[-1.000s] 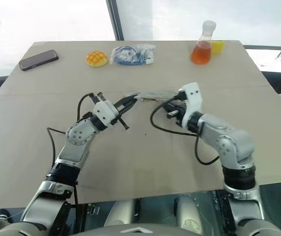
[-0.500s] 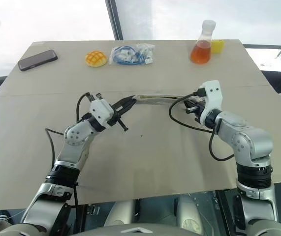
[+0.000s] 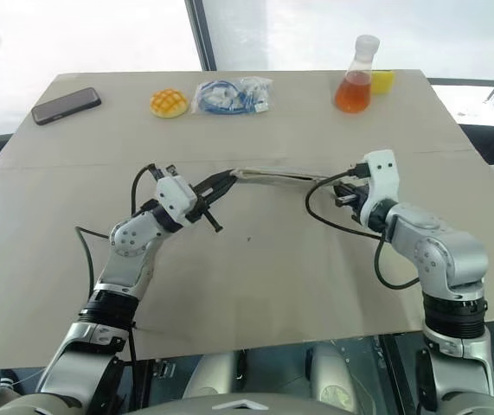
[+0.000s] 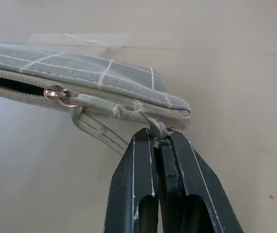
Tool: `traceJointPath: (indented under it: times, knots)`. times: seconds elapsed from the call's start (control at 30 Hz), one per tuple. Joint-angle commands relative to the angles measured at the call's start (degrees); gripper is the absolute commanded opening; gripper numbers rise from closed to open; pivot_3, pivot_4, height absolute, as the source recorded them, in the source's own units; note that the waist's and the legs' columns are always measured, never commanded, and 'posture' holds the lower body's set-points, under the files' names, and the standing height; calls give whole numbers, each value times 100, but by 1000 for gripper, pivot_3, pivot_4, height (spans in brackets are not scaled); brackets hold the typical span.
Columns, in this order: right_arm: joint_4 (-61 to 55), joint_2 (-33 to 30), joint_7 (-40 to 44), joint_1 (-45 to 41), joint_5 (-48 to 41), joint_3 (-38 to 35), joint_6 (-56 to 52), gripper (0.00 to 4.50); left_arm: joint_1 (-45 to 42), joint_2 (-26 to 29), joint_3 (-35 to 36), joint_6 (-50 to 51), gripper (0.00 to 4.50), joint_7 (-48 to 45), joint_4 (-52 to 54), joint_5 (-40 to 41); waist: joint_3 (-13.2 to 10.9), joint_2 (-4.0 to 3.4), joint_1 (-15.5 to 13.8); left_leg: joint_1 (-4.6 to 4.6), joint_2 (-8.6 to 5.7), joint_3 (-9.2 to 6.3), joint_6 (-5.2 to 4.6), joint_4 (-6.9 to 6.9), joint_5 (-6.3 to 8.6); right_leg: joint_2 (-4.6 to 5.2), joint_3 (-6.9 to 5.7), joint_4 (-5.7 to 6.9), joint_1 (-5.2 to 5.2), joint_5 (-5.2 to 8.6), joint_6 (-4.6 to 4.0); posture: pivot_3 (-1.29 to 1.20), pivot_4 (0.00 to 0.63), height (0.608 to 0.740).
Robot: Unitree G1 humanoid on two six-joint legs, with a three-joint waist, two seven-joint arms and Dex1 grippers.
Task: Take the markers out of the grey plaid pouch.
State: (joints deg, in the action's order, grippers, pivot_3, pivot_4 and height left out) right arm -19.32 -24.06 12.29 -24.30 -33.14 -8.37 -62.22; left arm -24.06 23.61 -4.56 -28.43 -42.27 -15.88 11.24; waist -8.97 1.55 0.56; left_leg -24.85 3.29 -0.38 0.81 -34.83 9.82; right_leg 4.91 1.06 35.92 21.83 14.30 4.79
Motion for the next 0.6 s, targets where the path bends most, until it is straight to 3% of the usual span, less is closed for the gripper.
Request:
traceJointPath:
  times: [0.03, 0.6]
  knots:
    - [-76, -187, -93, 31, 148, -316, 30, 69, 14, 6, 215, -177, 0, 34, 35, 51, 0, 0, 0, 0, 0, 0, 0, 0, 0, 0, 0, 0, 0, 0, 1, 0, 150, 740]
    - [165, -443, -50, 177, 567, -317, 67, 69, -28, 21, 226, -53, 0, 101, 180, 36, 0, 0, 1, 0, 0, 1, 0, 0, 0, 0, 1, -1, -1, -1, 2, 0, 150, 740]
